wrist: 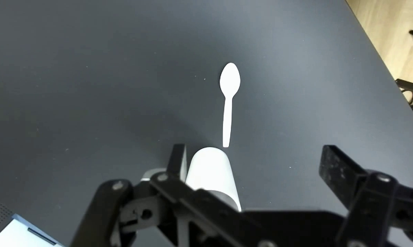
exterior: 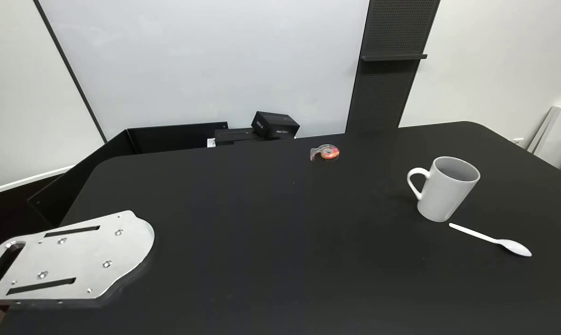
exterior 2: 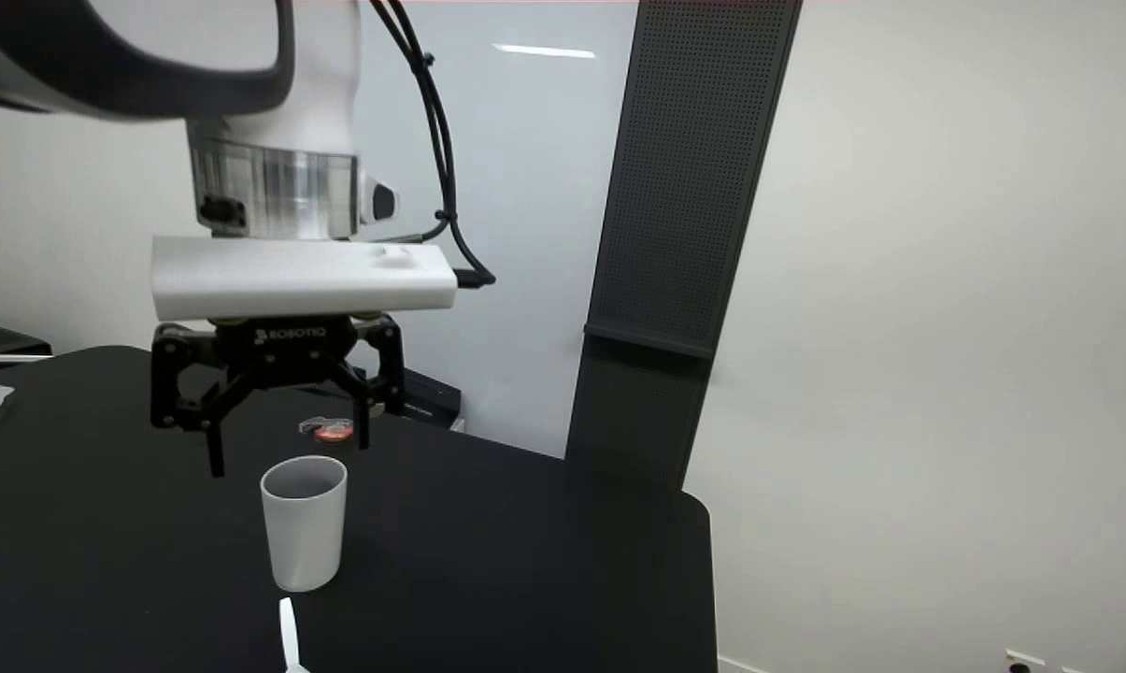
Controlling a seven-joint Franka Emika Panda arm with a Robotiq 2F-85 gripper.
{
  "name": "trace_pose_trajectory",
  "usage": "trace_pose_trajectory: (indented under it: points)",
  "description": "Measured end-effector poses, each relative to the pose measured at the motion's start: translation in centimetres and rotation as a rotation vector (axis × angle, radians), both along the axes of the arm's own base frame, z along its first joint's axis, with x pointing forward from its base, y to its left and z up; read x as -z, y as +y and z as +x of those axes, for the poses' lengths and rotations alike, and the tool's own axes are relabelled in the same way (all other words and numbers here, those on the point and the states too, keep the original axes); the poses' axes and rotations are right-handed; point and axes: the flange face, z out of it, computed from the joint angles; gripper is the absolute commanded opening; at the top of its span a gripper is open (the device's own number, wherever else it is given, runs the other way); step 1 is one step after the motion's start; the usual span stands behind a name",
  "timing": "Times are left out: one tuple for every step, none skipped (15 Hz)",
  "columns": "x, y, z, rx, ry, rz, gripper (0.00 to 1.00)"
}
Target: Put the spoon in the mug
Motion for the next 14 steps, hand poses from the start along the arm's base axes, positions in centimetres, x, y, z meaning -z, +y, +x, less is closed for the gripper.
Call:
trace_pose_trajectory:
  points:
    - [1.2, 0.0, 0.3, -0.007, 0.003, 0.009, 1.00]
    - [2.3, 0.0, 0.6, -0.010, 0.007, 0.017, 1.00]
    - [3.4, 0.1, 1.0, -0.012, 0.012, 0.022, 1.00]
    - [4.4, 0.2, 1.3, -0.013, 0.016, 0.028, 1.00]
    - [5.4, 0.3, 1.7, -0.012, 0.020, 0.032, 1.00]
    - [6.2, 0.4, 2.2, -0.008, 0.024, 0.034, 1.00]
    - [7.0, 0.5, 2.6, -0.004, 0.029, 0.032, 1.00]
    - [7.6, 0.5, 3.2, -0.001, 0.034, 0.031, 1.00]
    - [8.3, 0.5, 3.8, 0.002, 0.039, 0.029, 1.00]
    - [9.0, 0.4, 4.3, 0.007, 0.044, 0.028, 1.00]
    - [9.5, 0.4, 4.9, 0.013, 0.048, 0.027, 1.00]
    - [10.1, 0.3, 5.4, 0.018, 0.053, 0.026, 1.00]
    - [10.6, 0.4, 5.8, 0.025, 0.059, 0.025, 1.00]
    - [11.1, 0.5, 6.2, 0.030, 0.066, 0.025, 1.00]
